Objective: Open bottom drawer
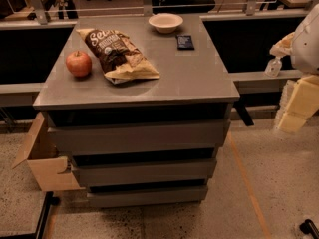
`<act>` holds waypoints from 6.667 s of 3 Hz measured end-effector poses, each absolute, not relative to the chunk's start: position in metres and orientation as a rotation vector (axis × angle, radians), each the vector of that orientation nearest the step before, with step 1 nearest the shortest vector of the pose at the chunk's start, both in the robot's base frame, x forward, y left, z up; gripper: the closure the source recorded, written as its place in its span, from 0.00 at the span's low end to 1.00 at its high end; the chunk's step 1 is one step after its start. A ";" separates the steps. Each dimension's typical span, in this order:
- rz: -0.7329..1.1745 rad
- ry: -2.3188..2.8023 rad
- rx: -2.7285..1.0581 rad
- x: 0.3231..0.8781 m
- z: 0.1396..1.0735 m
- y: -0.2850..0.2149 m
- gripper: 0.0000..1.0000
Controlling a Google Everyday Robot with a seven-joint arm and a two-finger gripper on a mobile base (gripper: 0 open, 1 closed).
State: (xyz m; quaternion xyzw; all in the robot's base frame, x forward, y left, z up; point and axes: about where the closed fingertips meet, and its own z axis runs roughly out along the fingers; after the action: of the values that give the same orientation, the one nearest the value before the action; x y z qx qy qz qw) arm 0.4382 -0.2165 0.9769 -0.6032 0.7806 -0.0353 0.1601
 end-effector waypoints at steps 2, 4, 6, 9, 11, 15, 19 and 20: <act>-0.107 2.205 -1.751 0.440 0.954 -0.214 0.00; 0.047 2.113 -1.804 0.434 0.826 -0.211 0.00; 0.196 2.161 -1.753 0.424 0.732 -0.205 0.00; 0.506 2.151 -1.574 0.384 0.587 -0.168 0.00; 0.600 2.282 -1.474 0.374 0.434 -0.115 0.00; 0.631 2.212 -1.496 0.420 0.335 -0.109 0.00; 0.628 2.050 -1.600 0.457 0.270 -0.088 0.00; 0.574 1.949 -1.692 0.476 0.259 -0.084 0.00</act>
Offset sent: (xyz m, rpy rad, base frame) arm 0.0066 0.0081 -0.0929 -0.0220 -0.0042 0.0966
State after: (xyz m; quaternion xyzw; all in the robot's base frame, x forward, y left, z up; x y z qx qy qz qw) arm 0.4765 -0.0838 0.2594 -0.6202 0.7144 0.2104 0.2462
